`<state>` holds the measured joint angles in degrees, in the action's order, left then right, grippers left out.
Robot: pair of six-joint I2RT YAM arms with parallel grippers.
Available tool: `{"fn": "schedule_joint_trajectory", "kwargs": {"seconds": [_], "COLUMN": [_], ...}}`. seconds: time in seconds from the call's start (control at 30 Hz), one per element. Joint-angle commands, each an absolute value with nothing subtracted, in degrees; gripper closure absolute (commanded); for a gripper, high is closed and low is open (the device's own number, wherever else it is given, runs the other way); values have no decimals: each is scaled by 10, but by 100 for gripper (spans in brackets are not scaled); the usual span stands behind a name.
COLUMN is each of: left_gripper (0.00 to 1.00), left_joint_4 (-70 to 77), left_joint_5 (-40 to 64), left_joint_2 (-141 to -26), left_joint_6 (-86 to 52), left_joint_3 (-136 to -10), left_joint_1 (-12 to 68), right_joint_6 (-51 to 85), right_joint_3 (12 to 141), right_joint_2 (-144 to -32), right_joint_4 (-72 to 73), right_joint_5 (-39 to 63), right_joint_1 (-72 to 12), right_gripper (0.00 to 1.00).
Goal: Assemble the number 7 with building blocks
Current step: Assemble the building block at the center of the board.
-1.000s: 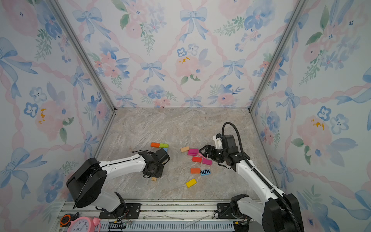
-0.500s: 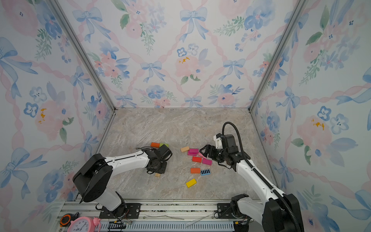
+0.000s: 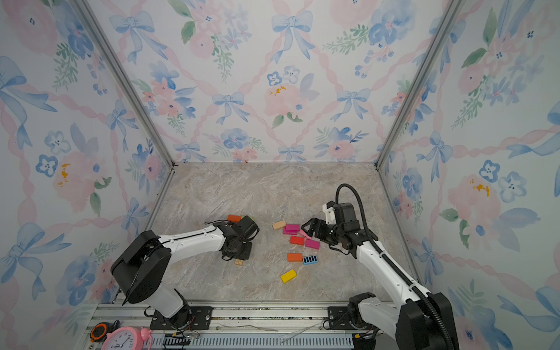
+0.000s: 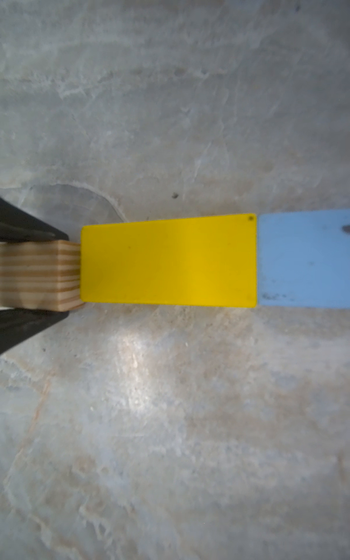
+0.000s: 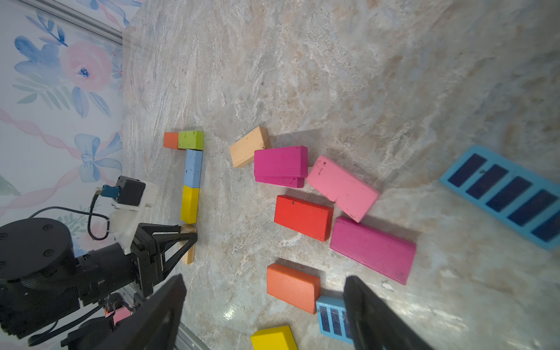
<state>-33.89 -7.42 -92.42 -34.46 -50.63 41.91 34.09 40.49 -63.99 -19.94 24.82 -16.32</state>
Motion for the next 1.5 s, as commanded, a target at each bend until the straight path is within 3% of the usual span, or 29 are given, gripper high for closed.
{"fn": "schedule_joint_trajectory", "kwargs": {"seconds": [0.0,0.67,1.23,1.47], "left_gripper": [68,64,42,24], "left_joint_4": [-350,-351,-353,-365], "left_joint_5": [-80,-82,-75,-62], "left_joint_2": [-950,-957,-935,-886], "left_joint_6": [-335,-325,-326,-320], "left_joint_3": [-485,-489,-476,-490], "left_joint_1": [410,399,399,399], "right_joint_6": [341,342,346,353], "right_joint_3": [412,408,404,410], "right_joint_2": [-629,-628,-633,-656], "right_joint_4": [-207,-202,-190,-172], "right_joint_5": [243,243,245,251], "right_joint_1": [-170,-170,-172,-177], "right_gripper": [16,16,16,16]}}
